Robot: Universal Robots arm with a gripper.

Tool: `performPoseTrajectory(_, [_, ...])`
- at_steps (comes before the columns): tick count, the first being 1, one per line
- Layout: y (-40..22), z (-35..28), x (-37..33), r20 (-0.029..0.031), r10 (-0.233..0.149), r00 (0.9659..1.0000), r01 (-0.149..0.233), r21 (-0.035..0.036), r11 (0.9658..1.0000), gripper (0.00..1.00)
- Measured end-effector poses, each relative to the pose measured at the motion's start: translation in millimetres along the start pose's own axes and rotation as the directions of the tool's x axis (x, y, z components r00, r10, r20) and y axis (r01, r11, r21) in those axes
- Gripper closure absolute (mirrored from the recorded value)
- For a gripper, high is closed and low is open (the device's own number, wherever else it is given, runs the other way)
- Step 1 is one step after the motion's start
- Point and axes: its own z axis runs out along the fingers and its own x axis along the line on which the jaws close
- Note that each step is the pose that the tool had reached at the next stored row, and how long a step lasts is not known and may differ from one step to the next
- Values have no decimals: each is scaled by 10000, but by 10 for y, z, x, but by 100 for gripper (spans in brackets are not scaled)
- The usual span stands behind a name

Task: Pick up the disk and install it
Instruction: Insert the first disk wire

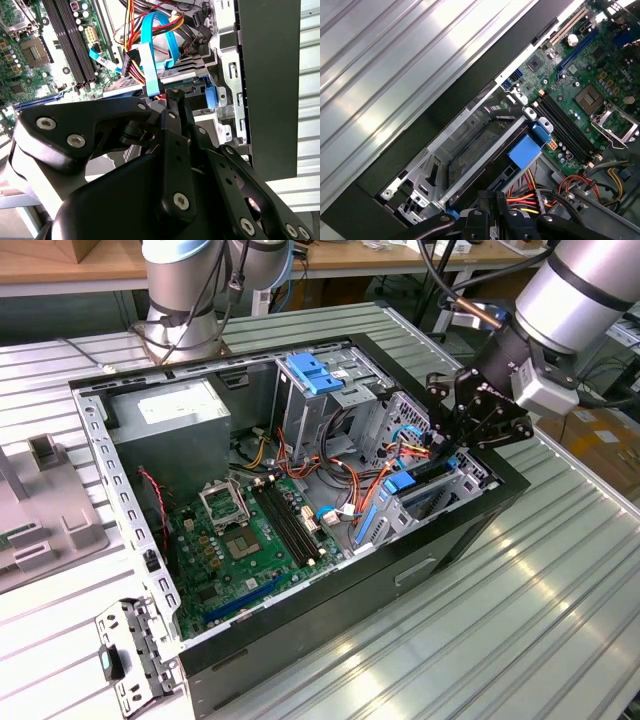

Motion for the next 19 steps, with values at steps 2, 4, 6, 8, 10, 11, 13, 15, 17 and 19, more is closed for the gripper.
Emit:
performPoseTrajectory(2, [0, 1, 0, -2, 147, 9999, -147, 20, 9999, 83])
performPoseTrajectory(4, [0, 2, 0, -4, 389, 9992, -388, 52, 9992, 83])
performPoseTrajectory(6, [0, 3, 1, -6, 512, 9987, -512, 69, 9987, 83])
performPoseTrajectory(8, [0, 6, 1, -6, 727, 9974, -727, 99, 9973, 83])
performPoseTrajectory(10, [0, 7, 1, -6, 860, 9963, -860, 117, 9962, 83])
performPoseTrajectory(11, [0, 8, 1, -6, 961, 9954, -960, 131, 9953, 83])
performPoseTrajectory(13, [0, 9, 1, -6, 1080, 9942, -1080, 147, 9940, 83])
performPoseTrajectory(15, [0, 10, 1, -5, 1242, 9923, -1242, 169, 9921, 83])
performPoseTrajectory(17, [0, 11, 2, -4, 1357, 9908, -1357, 186, 9906, 83])
performPoseTrajectory(19, [0, 12, 2, -4, 1486, 9889, -1486, 204, 9887, 83])
